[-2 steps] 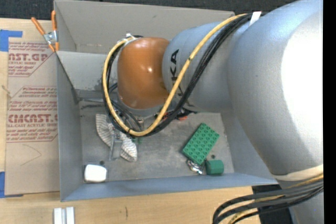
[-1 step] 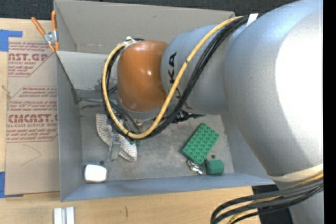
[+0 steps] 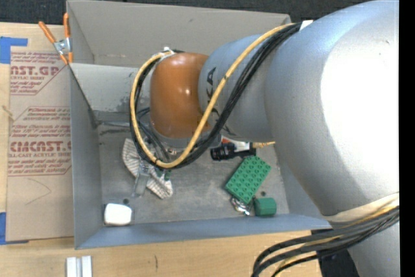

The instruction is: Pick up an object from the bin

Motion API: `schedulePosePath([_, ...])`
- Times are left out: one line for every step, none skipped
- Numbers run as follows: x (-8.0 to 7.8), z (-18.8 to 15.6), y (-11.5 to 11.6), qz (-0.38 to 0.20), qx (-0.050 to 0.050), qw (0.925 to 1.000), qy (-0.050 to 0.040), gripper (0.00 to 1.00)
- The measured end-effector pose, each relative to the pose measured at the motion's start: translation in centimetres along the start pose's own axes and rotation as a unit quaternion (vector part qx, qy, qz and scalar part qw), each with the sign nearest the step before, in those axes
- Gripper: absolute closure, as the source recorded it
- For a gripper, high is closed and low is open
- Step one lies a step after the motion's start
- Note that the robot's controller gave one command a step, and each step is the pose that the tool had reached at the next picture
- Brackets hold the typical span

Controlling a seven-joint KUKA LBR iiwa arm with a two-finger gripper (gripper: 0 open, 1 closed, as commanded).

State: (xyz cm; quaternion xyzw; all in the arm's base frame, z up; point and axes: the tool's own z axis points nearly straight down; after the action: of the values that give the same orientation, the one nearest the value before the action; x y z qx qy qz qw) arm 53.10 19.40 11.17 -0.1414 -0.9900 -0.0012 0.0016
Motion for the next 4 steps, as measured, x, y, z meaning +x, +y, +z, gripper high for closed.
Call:
schedulePosePath([-2.53, 3.96, -2.03, -0.078, -0.002, 0.9969, -0.0040, 1.00])
schedulePosePath([-2.53, 3.96, -2.03, -0.078, -0.002, 0.9969, -0.0039, 1.00])
schedulePosePath([-2.53, 3.87, -2.01, -0.079, -0.002, 0.9969, -0.0037, 1.00])
schedulePosePath([-2.47, 3.31, -2.72, -0.071, -0.003, 0.9975, -0.0035, 1.00])
